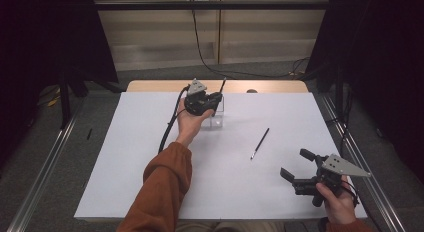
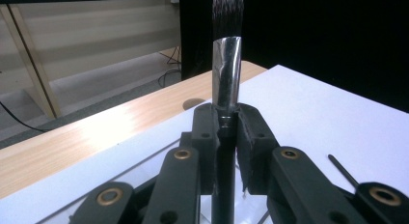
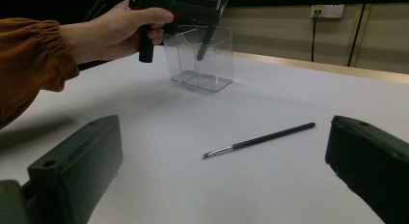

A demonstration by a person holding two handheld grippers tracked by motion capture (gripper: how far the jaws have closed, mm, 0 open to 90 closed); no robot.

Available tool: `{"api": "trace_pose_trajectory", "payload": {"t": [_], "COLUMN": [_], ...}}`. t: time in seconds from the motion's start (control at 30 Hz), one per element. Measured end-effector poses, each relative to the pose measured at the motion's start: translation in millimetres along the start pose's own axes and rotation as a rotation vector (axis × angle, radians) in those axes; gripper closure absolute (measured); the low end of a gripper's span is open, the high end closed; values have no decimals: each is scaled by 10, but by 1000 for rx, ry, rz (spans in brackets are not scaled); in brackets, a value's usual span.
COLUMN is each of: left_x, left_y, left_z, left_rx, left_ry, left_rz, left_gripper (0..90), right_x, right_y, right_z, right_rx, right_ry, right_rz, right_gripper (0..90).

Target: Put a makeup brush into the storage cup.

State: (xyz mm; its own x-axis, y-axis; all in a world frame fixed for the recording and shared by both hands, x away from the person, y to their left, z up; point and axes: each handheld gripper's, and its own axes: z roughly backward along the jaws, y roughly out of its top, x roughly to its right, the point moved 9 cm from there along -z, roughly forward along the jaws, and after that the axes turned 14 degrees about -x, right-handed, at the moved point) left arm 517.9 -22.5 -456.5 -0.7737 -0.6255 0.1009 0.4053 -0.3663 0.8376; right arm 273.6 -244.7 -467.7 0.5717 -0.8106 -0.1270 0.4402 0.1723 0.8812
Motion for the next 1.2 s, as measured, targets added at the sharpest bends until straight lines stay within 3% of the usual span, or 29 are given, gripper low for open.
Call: {"api": "trace_pose_trajectory", "payload": {"t": [0.47,0.83,1.03,1.2], "left_x": [-7,-46,-63,-48], "left_y": [-78,-107,-100,-75], "left_z": [5,36,79,116], "left_rx": [-42,-51,-45,-33], "left_ry": [4,-10,-13,-19], "left_rz": [-5,32,55,46], "left_gripper": [791,776,663,618], "right_x": [-3,-1,0,-1], "right_y": [0,1,1,1], "right_z": [-1,-3,-3,-3], "right_rx": [0,0,0,0], "right_ry": [2,1,0,0], "right_rz": [2,1,1,1], "right_gripper": [0,0,0,0]}}
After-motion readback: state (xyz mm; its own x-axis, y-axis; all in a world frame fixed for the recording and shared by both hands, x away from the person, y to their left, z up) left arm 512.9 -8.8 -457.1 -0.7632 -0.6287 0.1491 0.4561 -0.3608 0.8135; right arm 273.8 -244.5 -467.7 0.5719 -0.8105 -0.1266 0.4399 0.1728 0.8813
